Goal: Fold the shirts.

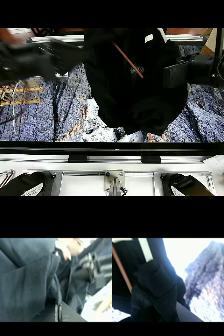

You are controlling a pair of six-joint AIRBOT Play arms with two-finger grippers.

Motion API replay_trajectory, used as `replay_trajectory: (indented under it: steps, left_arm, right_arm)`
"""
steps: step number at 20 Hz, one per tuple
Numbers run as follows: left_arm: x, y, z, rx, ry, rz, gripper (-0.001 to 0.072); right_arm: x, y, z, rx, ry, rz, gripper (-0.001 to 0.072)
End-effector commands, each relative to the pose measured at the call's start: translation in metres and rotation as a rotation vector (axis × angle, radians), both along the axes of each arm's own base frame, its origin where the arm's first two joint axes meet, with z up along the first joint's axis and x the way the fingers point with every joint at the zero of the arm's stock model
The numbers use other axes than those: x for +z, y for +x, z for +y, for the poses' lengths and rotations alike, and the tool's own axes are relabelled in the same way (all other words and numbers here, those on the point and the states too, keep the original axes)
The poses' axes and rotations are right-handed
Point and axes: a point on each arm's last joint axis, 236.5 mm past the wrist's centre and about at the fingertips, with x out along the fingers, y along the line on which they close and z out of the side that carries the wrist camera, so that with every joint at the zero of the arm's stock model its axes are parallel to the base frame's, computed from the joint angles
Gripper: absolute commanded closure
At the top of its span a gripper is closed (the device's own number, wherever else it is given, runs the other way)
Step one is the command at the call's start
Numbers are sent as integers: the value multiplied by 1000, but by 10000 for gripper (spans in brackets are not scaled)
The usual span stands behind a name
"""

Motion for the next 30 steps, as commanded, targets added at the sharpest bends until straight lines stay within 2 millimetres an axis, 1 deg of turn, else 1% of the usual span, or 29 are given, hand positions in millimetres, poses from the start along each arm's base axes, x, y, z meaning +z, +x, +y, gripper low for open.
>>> replay_trajectory:
  steps: [1, 2, 3, 4, 5, 6, 8, 10, 11, 12, 13, 14, 16, 17, 19, 20, 22, 25, 27, 28, 29, 30]
  left_arm:
    - [-61, 7, -39, -66, 86, 110, 654]
    - [-74, 15, -44, -63, 109, 122, 646]
    - [-82, 19, -46, -69, 126, 112, 534]
    - [-84, 23, -44, -68, 134, 95, 182]
    - [-78, 24, -40, -60, 131, 79, -13]
    - [-68, 26, -33, -51, 135, 40, -13]
    - [-33, 32, -11, 10, 134, -83, -13]
    - [2, 36, 12, 95, 155, -211, -13]
    - [17, 39, 20, 140, 158, -269, -13]
    - [32, 39, 21, 172, 136, -317, -13]
    - [40, 38, 17, 180, 124, -366, -13]
    - [44, 37, 7, 175, 120, -414, -13]
    - [43, 33, -19, 155, 131, -489, -13]
    - [38, 33, -33, 150, 146, -517, -13]
    - [28, 38, -54, 155, 174, -565, -13]
    - [27, 41, -62, 163, 158, -568, -13]
    - [32, 52, -70, 208, 90, -535, -13]
    - [32, 68, -72, 261, 38, -506, -13]
    - [25, 78, -76, 279, 22, -480, -13]
    - [19, 84, -79, 285, 14, -453, 1]
    - [11, 88, -83, 285, 13, -420, 99]
    - [2, 92, -87, 283, 12, -390, 243]
  right_arm:
    - [13, -14, 28, 166, 23, -47, 621]
    - [17, -23, 37, 235, 20, -63, 621]
    - [20, -28, 41, 254, 36, -66, 622]
    - [22, -33, 42, 266, 48, -63, 621]
    - [22, -38, 42, 273, 48, -54, 621]
    - [18, -42, 41, 279, 37, -37, 622]
    - [10, -47, 39, 291, 12, -4, 622]
    - [7, -47, 39, 303, -4, 0, 622]
    - [6, -46, 40, 310, -8, 1, 622]
    - [3, -45, 44, 328, -10, 7, 621]
    - [0, -42, 46, 337, -13, 14, 622]
    - [-4, -38, 49, 341, -14, 23, 621]
    - [-8, -27, 54, 347, -22, 15, 622]
    - [-7, -20, 57, 347, -20, -2, 621]
    - [-3, -9, 61, 345, -13, -38, 621]
    - [-4, -6, 62, 344, -11, -42, 621]
    - [-6, -5, 63, 344, -13, -36, 621]
    - [-6, -5, 63, 344, -12, -36, 621]
    - [-5, -5, 63, 345, -11, -36, 621]
    - [-5, -6, 64, 348, -8, -35, 621]
    - [-5, -6, 65, 353, -6, -36, 621]
    - [-5, -6, 65, 353, -6, -36, 621]
